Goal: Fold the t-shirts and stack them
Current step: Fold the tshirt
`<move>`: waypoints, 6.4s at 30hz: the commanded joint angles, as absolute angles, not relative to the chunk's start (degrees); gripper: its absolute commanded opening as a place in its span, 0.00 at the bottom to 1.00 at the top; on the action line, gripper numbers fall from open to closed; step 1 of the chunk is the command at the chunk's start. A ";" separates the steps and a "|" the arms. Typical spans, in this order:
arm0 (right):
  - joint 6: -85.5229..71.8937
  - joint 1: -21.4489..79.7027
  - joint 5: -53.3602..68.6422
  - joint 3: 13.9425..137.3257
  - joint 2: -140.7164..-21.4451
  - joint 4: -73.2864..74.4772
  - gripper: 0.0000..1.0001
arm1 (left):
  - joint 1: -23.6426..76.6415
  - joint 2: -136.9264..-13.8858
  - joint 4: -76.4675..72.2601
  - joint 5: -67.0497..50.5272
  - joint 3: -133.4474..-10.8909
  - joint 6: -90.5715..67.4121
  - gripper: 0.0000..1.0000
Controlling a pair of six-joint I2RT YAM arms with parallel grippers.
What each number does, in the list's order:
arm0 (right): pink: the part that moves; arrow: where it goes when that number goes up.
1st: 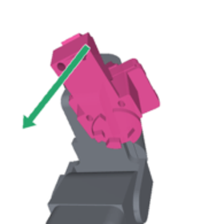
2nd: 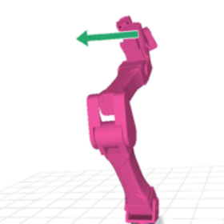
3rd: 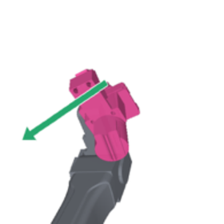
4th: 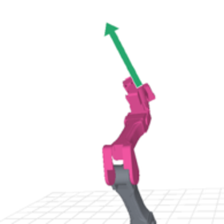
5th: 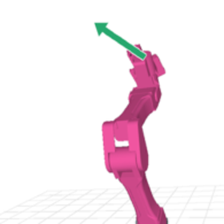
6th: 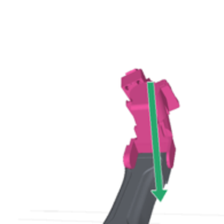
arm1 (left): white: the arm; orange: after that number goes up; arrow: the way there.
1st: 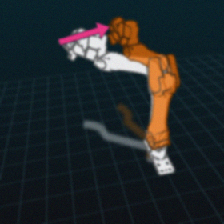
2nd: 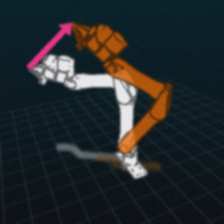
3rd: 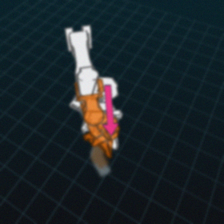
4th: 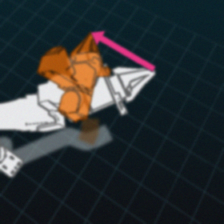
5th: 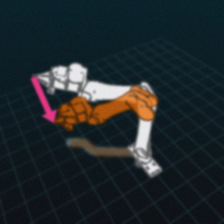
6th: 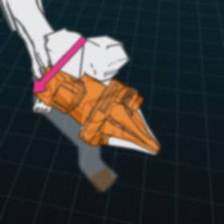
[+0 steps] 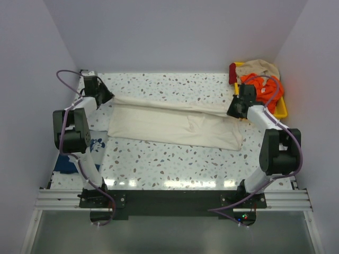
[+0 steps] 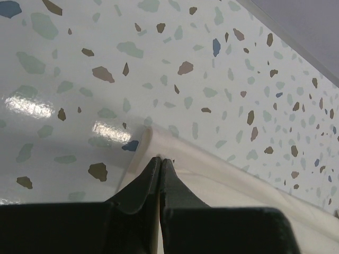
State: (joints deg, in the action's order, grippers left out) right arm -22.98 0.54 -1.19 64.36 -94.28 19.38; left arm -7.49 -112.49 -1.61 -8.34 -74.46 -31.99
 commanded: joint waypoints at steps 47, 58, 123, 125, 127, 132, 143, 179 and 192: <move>-22.76 0.09 1.94 74.53 -106.78 16.88 0.48 | -3.43 -103.01 -2.55 -10.37 -67.85 -37.79 0.54; -23.20 0.17 2.90 79.01 -113.99 14.59 0.41 | -3.25 -103.89 -2.37 -11.43 -68.20 -37.62 0.52; -28.92 5.45 14.41 31.72 -68.20 12.48 0.41 | -3.16 -115.23 -3.34 -11.87 -75.06 -40.69 0.48; -28.92 5.54 14.85 33.47 -67.68 13.01 0.43 | -3.16 -115.05 -3.34 -11.60 -74.71 -40.61 0.48; -29.44 5.62 14.33 34.62 -66.97 12.92 0.46 | -3.16 -114.96 -3.43 -11.43 -74.09 -40.52 0.48; -29.79 5.62 13.71 42.79 -74.34 10.90 0.48 | -3.16 -114.96 -3.34 -10.81 -73.39 -40.25 0.48; -28.92 5.63 8.35 66.06 -105.19 10.72 0.45 | -3.16 -114.61 -2.20 -10.81 -73.56 -39.55 0.47; -24.44 10.97 11.78 76.02 -106.34 14.14 0.47 | -2.64 -106.18 -1.67 -10.72 -62.93 -40.08 0.44; -21.36 13.45 6.77 75.24 -108.37 16.96 0.57 | -2.72 -103.27 -0.79 -10.02 -59.59 -39.99 0.43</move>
